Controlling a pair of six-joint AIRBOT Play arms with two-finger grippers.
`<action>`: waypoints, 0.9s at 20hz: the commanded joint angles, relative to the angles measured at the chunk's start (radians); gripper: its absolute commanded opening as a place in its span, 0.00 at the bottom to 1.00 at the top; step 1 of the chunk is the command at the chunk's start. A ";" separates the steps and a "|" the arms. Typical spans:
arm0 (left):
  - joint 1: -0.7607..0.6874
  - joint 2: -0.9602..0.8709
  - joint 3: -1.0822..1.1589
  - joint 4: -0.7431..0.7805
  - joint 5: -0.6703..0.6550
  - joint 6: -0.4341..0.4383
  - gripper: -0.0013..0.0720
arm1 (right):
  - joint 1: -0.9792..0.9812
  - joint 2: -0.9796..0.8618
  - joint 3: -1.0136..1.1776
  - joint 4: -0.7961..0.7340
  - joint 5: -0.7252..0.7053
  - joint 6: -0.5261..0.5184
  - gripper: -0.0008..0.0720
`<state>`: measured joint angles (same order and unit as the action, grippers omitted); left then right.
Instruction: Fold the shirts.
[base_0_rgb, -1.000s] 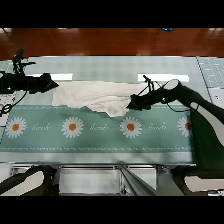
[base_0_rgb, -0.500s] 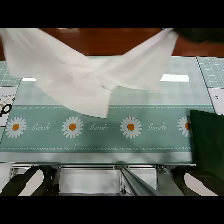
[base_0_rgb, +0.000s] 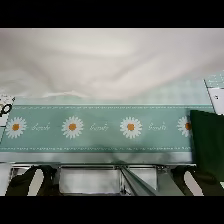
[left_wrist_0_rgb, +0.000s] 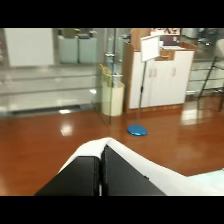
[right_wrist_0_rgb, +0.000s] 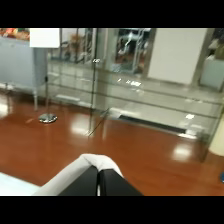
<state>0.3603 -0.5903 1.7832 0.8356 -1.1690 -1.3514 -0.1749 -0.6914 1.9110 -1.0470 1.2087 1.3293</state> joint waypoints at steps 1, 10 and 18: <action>-0.013 0.103 0.023 0.116 -0.047 -0.029 0.04 | -0.006 0.099 0.016 -0.124 0.077 0.066 0.04; -0.125 0.099 -0.180 0.449 -0.126 -0.172 0.04 | -0.005 0.126 -0.135 -0.267 0.206 0.191 0.04; -0.145 -0.421 -0.480 0.211 0.030 -0.044 0.04 | -0.004 -0.241 -0.645 -0.072 -0.074 0.080 0.04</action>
<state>0.2291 -0.8032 1.3560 1.1229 -1.2304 -1.4574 -0.1799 -0.7597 1.3933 -1.1961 1.2625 1.4685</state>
